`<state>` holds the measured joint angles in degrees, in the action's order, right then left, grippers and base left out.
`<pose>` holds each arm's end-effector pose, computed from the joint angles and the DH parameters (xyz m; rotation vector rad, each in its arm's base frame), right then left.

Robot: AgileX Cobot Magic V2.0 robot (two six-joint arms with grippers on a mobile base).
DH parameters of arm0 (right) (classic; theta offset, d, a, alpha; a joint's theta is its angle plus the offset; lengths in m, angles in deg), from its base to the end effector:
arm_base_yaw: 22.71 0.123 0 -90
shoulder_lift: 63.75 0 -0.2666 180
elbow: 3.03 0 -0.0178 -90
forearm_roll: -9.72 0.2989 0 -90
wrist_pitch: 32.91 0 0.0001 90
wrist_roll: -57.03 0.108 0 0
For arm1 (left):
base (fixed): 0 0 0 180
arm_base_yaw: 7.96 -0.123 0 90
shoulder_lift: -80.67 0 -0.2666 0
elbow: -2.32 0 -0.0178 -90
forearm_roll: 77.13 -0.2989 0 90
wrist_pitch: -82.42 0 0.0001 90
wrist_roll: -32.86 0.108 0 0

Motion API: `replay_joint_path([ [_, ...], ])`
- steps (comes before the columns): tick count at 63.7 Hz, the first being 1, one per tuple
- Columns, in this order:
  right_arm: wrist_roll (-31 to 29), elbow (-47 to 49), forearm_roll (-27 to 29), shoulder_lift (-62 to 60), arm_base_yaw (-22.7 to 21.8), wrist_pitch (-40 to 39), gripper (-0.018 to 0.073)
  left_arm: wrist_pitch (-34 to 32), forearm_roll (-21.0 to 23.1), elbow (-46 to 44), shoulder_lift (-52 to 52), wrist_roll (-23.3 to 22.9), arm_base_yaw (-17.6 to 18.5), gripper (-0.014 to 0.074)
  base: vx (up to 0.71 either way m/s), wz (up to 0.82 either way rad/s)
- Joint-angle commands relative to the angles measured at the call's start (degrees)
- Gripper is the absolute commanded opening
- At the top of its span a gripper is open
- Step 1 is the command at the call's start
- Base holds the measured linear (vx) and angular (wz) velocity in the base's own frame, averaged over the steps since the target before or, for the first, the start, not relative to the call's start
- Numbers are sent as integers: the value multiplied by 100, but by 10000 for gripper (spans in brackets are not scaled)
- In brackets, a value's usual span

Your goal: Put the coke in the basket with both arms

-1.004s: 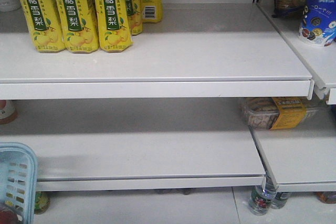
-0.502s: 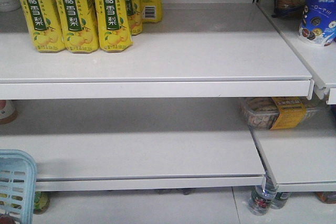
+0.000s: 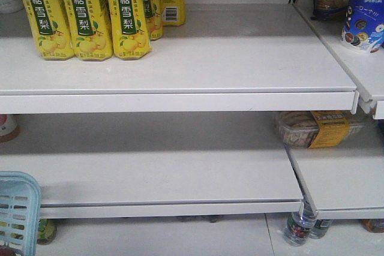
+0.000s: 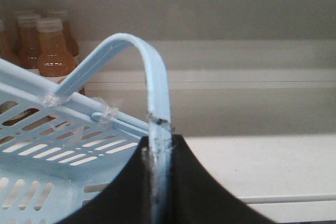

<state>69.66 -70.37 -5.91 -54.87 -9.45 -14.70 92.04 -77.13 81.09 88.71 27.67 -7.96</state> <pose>0.1286 0.0209 0.2454 -0.1568 1.6299 0.0782 0.1408 0.0000 0.1825 -0.0762 1.6817 -0.0681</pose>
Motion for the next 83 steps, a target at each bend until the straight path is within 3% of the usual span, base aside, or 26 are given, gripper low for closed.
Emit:
replay_joint_path([
  [1,-22,172,-62,78,-9,-416,-9,-899,-91,-24,-126,112,12,-6,0,0],
  [53,-30,172,-73,115,-22,-418,-9,-899,-91,-24,-126,112,12,-6,0,0],
  [64,-45,170,515,288,-575,-431,-9,-899,-91,-24,-126,112,12,-6,0,0],
  [70,-45,54,538,288,-937,-565,-9,-899,-91,-24,-126,112,12,-6,0,0],
  [83,-45,-741,608,280,-1336,-1774,-9,-899,-91,-24,-126,112,12,-6,0,0],
])
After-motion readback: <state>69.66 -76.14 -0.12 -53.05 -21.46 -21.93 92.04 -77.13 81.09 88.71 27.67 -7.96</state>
